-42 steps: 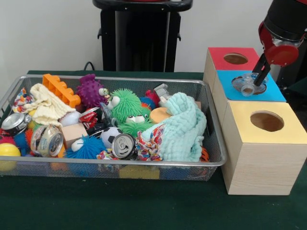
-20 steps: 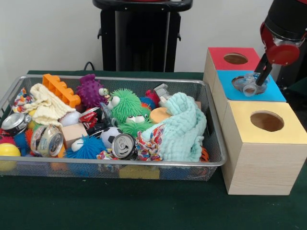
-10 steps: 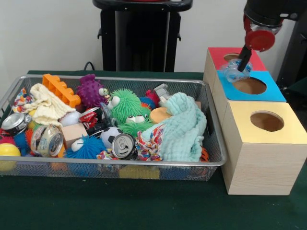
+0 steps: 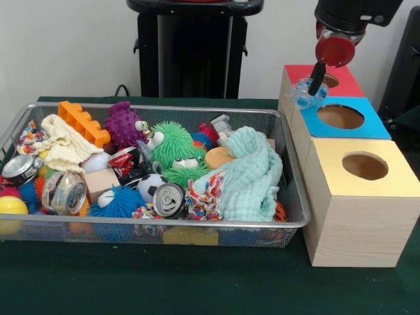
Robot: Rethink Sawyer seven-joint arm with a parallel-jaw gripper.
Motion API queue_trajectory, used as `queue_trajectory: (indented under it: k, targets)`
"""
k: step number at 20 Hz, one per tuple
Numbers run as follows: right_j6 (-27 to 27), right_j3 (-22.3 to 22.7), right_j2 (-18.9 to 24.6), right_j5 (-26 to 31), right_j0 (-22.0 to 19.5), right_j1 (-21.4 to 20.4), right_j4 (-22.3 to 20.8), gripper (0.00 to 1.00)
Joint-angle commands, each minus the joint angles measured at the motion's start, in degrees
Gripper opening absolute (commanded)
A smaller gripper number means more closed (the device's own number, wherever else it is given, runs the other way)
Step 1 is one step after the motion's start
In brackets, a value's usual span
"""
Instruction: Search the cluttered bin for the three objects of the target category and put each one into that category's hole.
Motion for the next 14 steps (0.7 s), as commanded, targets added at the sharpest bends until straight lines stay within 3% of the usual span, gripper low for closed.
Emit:
queue_trajectory:
  k: [1, 7, 14]
  targets:
    - [5.1, 2.2, 9.7, -2.3, -1.8, 3.5, 0.7, 0.00]
    - [9.3, -2.5, 10.0, -0.6, -1.4, 5.9, 1.7, 0.00]
    - [9.6, -3.5, 9.7, 1.6, -1.6, 5.2, 1.9, 0.00]
